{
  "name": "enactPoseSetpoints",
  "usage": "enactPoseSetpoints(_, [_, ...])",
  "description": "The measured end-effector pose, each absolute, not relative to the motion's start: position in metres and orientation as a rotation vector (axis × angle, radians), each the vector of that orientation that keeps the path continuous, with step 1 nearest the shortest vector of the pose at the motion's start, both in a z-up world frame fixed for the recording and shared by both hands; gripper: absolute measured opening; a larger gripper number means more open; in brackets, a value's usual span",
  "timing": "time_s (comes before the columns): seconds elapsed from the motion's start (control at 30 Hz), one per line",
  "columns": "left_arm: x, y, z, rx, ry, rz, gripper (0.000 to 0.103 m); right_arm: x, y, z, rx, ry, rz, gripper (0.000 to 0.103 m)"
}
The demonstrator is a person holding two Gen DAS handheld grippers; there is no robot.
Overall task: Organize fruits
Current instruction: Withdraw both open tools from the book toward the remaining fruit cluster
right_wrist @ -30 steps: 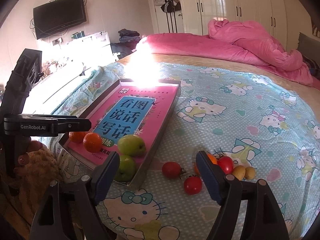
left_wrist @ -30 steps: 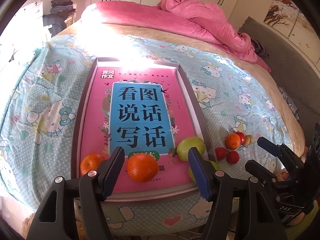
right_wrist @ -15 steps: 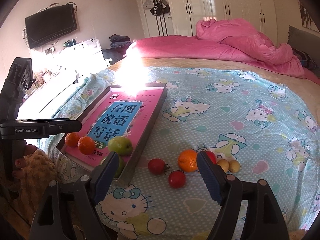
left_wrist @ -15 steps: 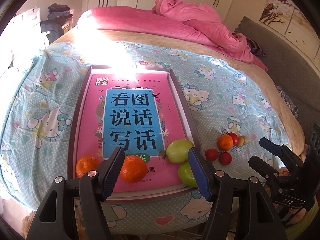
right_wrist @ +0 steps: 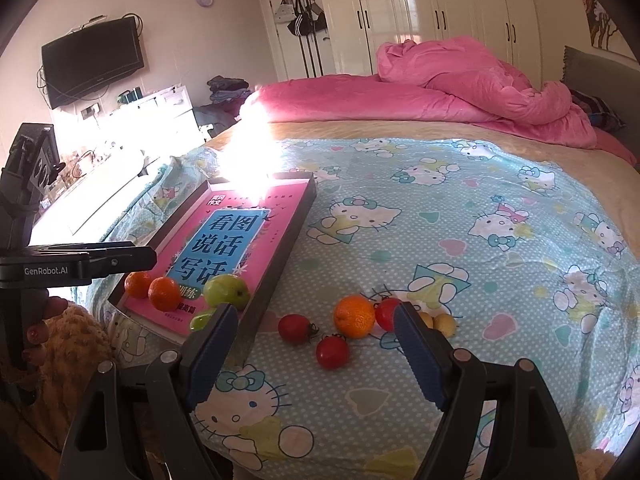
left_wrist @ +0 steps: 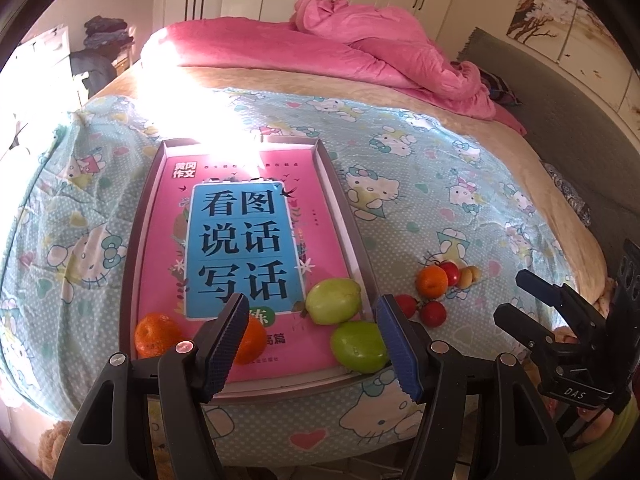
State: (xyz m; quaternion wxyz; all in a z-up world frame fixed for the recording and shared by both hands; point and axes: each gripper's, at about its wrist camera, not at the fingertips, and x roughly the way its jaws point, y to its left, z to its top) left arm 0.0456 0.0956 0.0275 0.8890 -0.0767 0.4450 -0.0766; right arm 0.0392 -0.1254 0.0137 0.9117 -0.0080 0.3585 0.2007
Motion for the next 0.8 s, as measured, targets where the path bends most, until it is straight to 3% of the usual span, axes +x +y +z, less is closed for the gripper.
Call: enactPoseSetpoints(0.8, [0.038,0.043,0.027,-0.071,0.952,-0.247,0.068,0.044,-0.164,0.009,0.052,0.779,0.298,0.083])
